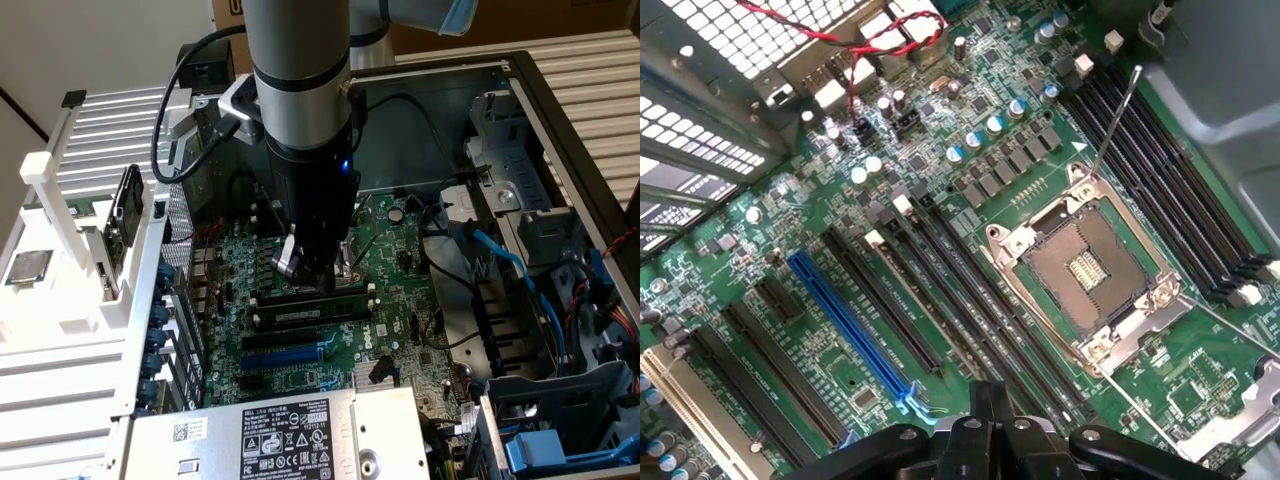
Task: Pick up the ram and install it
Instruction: 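Press down the ram until it locks into place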
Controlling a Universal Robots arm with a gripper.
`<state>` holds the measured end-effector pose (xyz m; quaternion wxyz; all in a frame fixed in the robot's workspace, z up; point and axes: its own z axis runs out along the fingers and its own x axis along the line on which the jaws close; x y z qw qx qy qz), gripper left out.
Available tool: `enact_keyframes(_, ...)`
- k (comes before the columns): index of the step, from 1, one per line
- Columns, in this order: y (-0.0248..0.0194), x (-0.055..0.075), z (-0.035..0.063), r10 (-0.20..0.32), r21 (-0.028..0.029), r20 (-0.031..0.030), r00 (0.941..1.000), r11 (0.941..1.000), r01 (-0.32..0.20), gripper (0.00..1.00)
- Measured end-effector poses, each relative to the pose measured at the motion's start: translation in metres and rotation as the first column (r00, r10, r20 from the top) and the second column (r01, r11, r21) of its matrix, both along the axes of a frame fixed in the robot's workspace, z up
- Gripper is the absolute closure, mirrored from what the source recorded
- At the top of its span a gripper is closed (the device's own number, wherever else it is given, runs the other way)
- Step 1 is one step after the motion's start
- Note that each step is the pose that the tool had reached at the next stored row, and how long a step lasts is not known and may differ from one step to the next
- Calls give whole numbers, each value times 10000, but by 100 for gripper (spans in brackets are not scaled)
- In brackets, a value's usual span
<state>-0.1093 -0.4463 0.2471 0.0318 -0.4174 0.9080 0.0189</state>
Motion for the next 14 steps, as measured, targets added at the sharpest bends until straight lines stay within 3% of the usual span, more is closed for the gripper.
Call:
enact_keyframes(6,0,0,0,-936,0,0,9956,9956,936,90)
enact_keyframes(12,0,0,0,-2005,0,0,9797,9797,2005,90)
enact_keyframes(14,0,0,0,-2421,-1,-3,9703,9703,2421,90)
